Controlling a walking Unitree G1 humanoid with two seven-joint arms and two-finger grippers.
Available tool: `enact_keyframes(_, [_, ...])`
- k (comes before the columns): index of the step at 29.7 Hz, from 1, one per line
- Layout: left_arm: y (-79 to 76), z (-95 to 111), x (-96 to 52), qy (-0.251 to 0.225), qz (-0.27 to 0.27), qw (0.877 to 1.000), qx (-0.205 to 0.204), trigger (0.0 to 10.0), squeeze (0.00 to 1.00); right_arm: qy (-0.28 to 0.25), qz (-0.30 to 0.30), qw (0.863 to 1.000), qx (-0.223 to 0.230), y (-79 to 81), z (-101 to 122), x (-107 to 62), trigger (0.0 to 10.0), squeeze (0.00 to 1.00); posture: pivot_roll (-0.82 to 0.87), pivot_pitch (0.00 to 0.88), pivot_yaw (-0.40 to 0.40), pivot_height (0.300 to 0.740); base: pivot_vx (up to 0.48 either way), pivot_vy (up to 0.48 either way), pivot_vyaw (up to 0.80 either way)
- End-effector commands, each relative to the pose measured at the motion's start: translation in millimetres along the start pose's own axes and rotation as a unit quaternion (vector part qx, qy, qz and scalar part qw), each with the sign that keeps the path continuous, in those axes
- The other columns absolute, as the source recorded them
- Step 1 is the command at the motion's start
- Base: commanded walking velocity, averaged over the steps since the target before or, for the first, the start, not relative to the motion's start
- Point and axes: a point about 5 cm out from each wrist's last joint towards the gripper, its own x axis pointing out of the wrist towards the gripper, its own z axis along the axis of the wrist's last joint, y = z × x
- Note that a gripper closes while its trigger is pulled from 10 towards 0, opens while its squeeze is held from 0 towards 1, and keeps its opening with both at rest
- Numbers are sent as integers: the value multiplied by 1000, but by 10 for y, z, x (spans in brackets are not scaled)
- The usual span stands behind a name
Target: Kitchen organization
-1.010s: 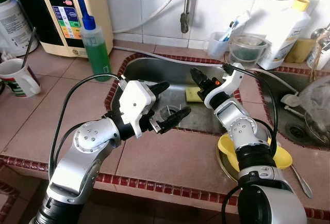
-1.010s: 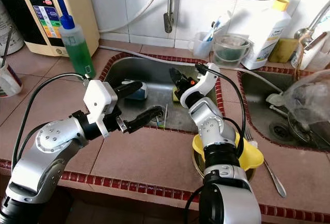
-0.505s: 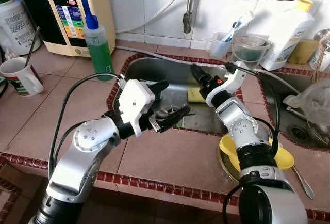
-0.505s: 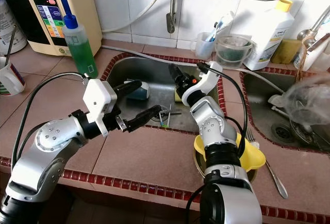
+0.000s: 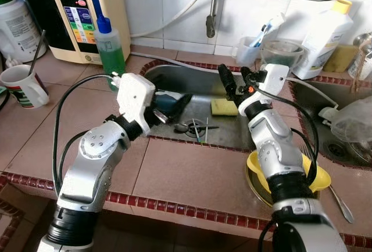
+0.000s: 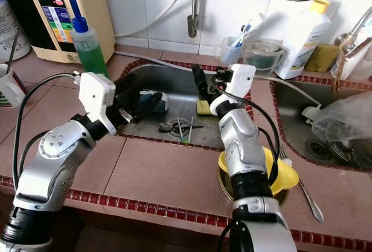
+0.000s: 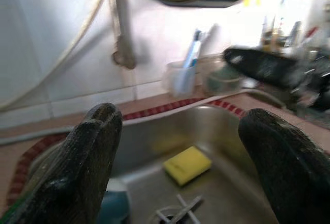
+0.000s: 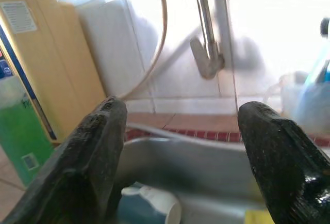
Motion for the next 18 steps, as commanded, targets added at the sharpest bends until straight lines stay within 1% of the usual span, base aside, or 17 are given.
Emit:
enact_keyframes(1, [46, -7, 8, -4, 24, 1000, 2, 10000, 0, -20, 2, 999, -28, 26, 49, -25, 10000, 0, -54, 21, -1, 740, 0, 0, 0])
enact_keyframes(2, [67, -25, 9, -6, 39, 999, -11, 10000, 0, -28, 3, 999, -44, 49, 51, -44, 10000, 0, -54, 17, -1, 740, 0, 0, 0])
enact_keyframes(5, [86, -30, 9, -10, 49, 998, -23, 10000, 0, -36, 7, 998, -57, 82, 47, -63, 10000, 0, -51, 14, -2, 740, 0, 0, 0])
enact_keyframes(9, [107, -25, 5, -12, 55, 998, -22, 10000, 0, -44, 10, 997, -64, 105, 55, -76, 10000, 0, -49, 11, -3, 740, 0, 0, 0])
enact_keyframes(11, [144, -14, 2, -16, 63, 998, -18, 10000, 0, -56, 16, 994, -87, 138, 84, -95, 10000, 0, -46, 4, -5, 740, 0, 0, 0])
enact_keyframes(12, [144, -14, 2, -16, 63, 998, -18, 10000, 0, -56, 16, 994, -87, 138, 84, -95, 10000, 0, -46, 4, -5, 740, 0, 0, 0])
enact_keyframes(13, [160, -8, 0, -19, 67, 997, -20, 10000, 0, -62, 19, 993, -97, 154, 95, -104, 10000, 0, -46, 1, -5, 740, 0, 0, 0])
enact_keyframes(15, [222, -37, -32, -20, 91, 995, -22, 10000, 0, -72, 15, 990, -124, 164, 117, -140, 10000, 0, -45, 0, -8, 740, 0, 0, 0])
enact_keyframes(18, [278, -132, -77, -13, 125, 992, -18, 10000, 0, -72, 13, 988, -137, 156, 91, -172, 10000, 0, -44, 0, -8, 740, 0, 0, 0])
